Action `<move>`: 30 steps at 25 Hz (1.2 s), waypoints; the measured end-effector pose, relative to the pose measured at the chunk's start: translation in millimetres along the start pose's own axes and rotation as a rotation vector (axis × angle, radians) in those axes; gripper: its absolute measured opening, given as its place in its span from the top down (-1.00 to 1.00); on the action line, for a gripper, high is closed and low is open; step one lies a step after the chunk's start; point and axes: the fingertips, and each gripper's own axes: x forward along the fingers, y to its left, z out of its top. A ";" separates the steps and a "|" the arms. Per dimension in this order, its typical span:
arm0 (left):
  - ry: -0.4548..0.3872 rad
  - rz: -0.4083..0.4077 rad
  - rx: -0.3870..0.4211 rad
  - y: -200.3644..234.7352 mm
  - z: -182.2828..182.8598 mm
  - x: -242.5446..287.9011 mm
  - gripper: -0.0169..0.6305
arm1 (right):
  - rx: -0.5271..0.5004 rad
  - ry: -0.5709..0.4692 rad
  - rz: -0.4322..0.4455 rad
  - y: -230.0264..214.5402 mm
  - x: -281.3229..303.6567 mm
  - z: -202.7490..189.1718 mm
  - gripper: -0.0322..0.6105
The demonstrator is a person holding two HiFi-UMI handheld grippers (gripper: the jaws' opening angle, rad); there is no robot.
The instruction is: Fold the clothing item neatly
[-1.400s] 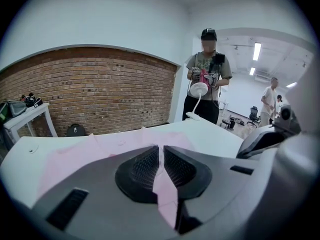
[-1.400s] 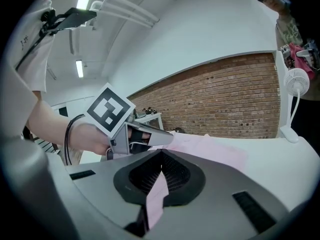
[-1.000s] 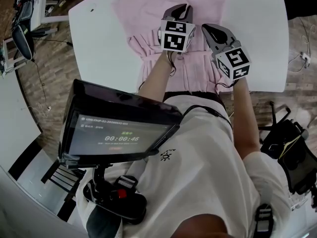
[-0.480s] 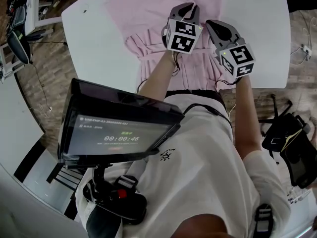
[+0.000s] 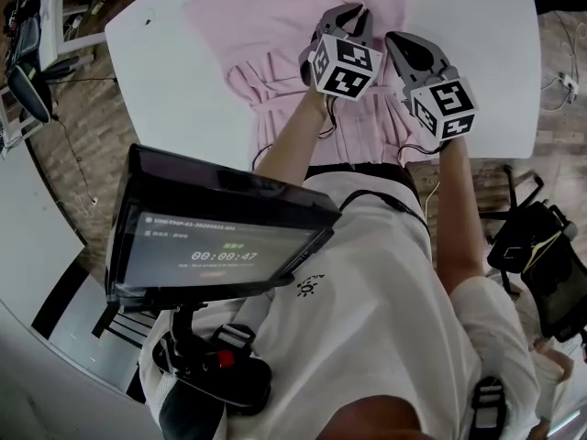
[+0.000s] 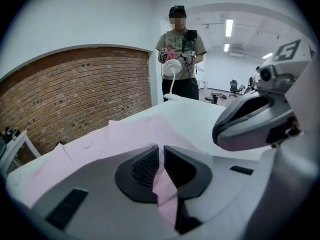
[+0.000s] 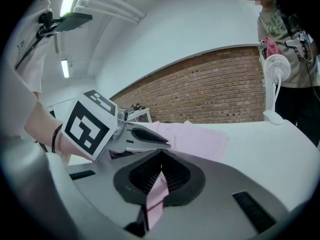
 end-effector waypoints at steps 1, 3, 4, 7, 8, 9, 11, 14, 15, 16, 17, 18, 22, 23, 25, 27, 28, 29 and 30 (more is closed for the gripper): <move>0.001 0.001 0.026 -2.3 0.9 -1.1 0.84 | 0.001 -0.001 -0.002 -0.6 -0.7 0.0 0.89; 0.006 -0.004 0.064 -6.8 1.6 -3.4 0.84 | 0.003 -0.002 -0.004 -1.2 -1.3 -0.6 0.89; 0.012 -0.010 0.072 -9.0 0.5 -3.7 0.84 | 0.003 -0.001 -0.005 -1.6 -1.5 -1.1 0.89; 0.048 -0.030 0.093 -14.0 -7.4 -0.8 0.84 | 0.005 -0.001 -0.008 -3.4 -1.9 -1.0 0.89; 0.057 -0.035 0.103 -15.4 -10.0 0.6 0.84 | 0.004 -0.001 -0.008 -3.9 -2.0 -0.4 0.89; 0.063 -0.042 0.111 -16.9 -11.7 1.8 0.84 | 0.003 -0.001 -0.009 -4.5 -2.1 0.2 0.89; 0.062 -0.062 0.121 -21.6 -12.4 3.3 0.84 | 0.001 0.001 -0.010 -5.3 -2.4 0.9 0.89; 0.044 -0.111 0.118 -32.9 -10.5 4.9 0.66 | -0.003 0.005 -0.010 -6.3 -3.3 0.9 0.89; 0.038 -0.132 0.110 -37.4 -10.3 5.4 0.59 | -0.004 0.007 -0.010 -6.5 -3.5 0.8 0.89; 0.032 -0.155 0.099 -41.8 -10.4 5.9 0.48 | -0.006 0.008 -0.010 -6.7 -3.7 0.8 0.89; 0.027 -0.177 0.087 -45.7 -10.4 6.3 0.37 | -0.006 0.008 -0.010 -7.0 -3.8 1.1 0.89; 0.021 -0.195 0.075 -48.8 -10.1 6.4 0.24 | -0.006 0.006 -0.010 -7.5 -3.7 1.5 0.89; -0.018 -0.231 0.035 -53.5 -6.3 3.0 -0.01 | -0.005 -0.003 -0.011 -10.6 -1.4 1.8 0.89; -0.025 -0.231 0.029 -53.3 -5.8 1.3 -0.02 | -0.005 -0.005 -0.011 -12.1 -0.5 1.3 0.89; -0.032 -0.218 0.020 -51.3 -7.2 -2.4 -0.03 | -0.006 -0.008 -0.007 -15.2 1.9 0.3 0.89; -0.033 -0.196 -0.003 -44.5 -12.0 -8.0 -0.03 | -0.009 -0.010 0.003 -14.2 6.8 2.0 0.89; -0.032 -0.186 -0.020 -38.2 -14.9 -12.8 -0.03 | -0.014 -0.012 0.010 -10.5 11.1 5.4 0.89; -0.033 -0.176 -0.037 -30.0 -17.7 -19.1 -0.03 | -0.020 -0.014 0.018 -4.5 16.5 10.2 0.89; -0.034 -0.165 -0.047 -21.2 -20.3 -26.4 -0.03 | -0.028 -0.015 0.025 2.5 22.5 15.5 0.89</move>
